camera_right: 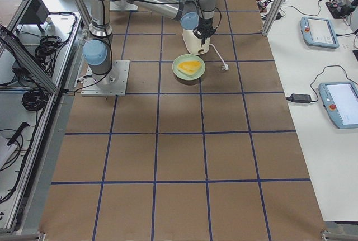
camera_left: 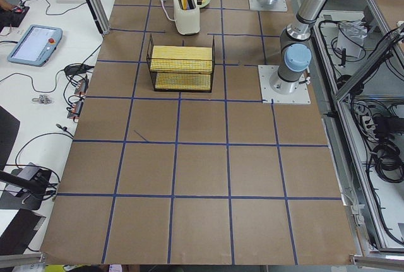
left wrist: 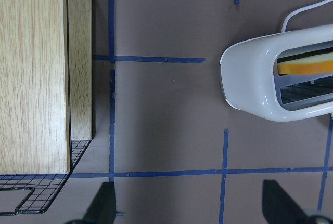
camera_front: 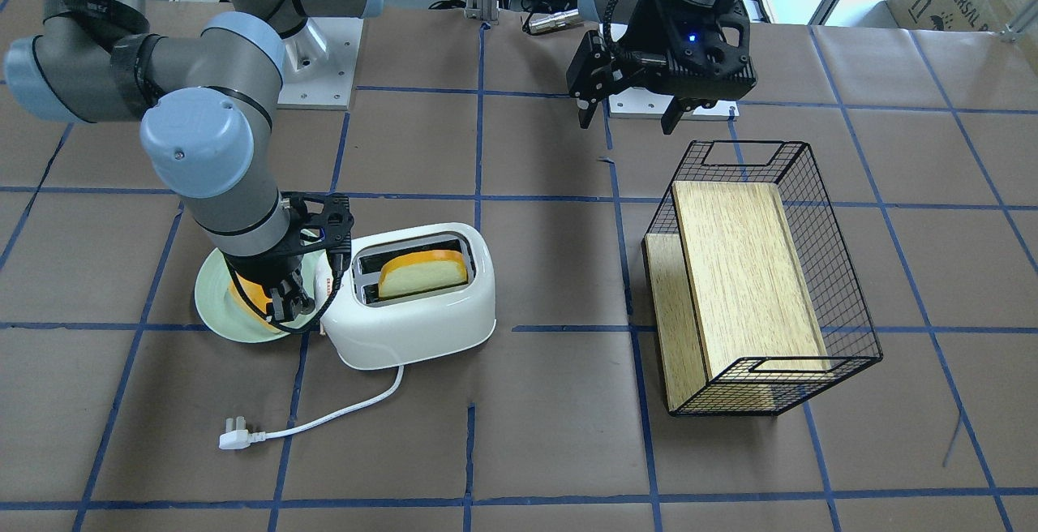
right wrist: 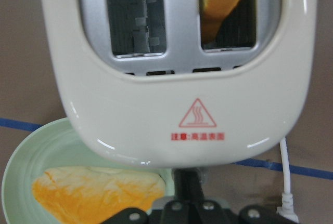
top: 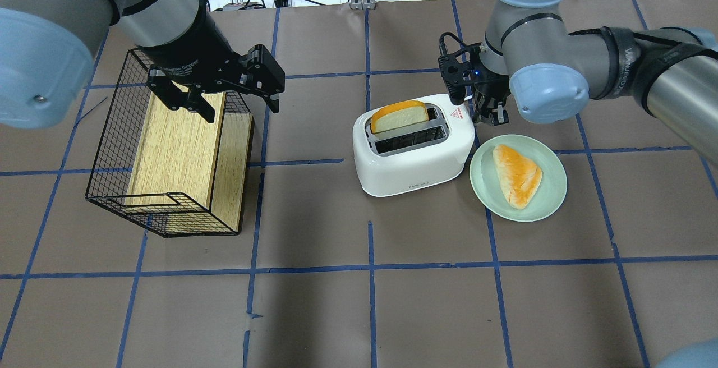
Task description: Press toaster with right arm
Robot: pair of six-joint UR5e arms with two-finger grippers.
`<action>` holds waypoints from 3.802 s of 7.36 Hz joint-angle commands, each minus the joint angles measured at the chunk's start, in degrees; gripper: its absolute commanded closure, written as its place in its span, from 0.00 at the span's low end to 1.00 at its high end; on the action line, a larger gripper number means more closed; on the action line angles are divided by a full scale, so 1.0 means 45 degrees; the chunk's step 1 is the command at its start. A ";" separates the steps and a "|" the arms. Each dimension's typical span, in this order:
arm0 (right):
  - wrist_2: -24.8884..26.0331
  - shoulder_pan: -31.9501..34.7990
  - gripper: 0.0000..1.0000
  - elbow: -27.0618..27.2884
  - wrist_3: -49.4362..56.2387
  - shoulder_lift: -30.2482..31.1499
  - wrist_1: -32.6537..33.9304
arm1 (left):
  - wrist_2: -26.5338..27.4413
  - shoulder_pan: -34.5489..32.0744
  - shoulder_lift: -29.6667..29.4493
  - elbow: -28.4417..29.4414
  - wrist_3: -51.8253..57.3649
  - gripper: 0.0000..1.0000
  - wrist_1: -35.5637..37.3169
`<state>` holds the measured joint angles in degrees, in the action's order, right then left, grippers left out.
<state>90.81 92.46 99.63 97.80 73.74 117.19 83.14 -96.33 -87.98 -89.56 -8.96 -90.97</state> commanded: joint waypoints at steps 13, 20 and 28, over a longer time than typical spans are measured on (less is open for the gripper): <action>-0.0297 -0.0098 0.91 0.0986 -0.0054 -0.0333 0.1692 | 0.0000 0.0000 0.0000 0.0000 0.0000 0.00 0.0000; -0.0121 0.0039 0.85 0.0107 -0.4479 0.1618 0.0072 | 0.0000 0.0000 0.0000 0.0000 0.0000 0.00 0.0000; -0.0142 0.0059 0.84 -0.2954 -1.8670 0.2579 -0.5119 | 0.0000 0.0000 0.0000 0.0000 0.0000 0.00 0.0000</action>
<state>89.84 92.72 90.18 22.90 85.83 98.45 83.14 -96.33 -87.98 -89.56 -8.96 -90.96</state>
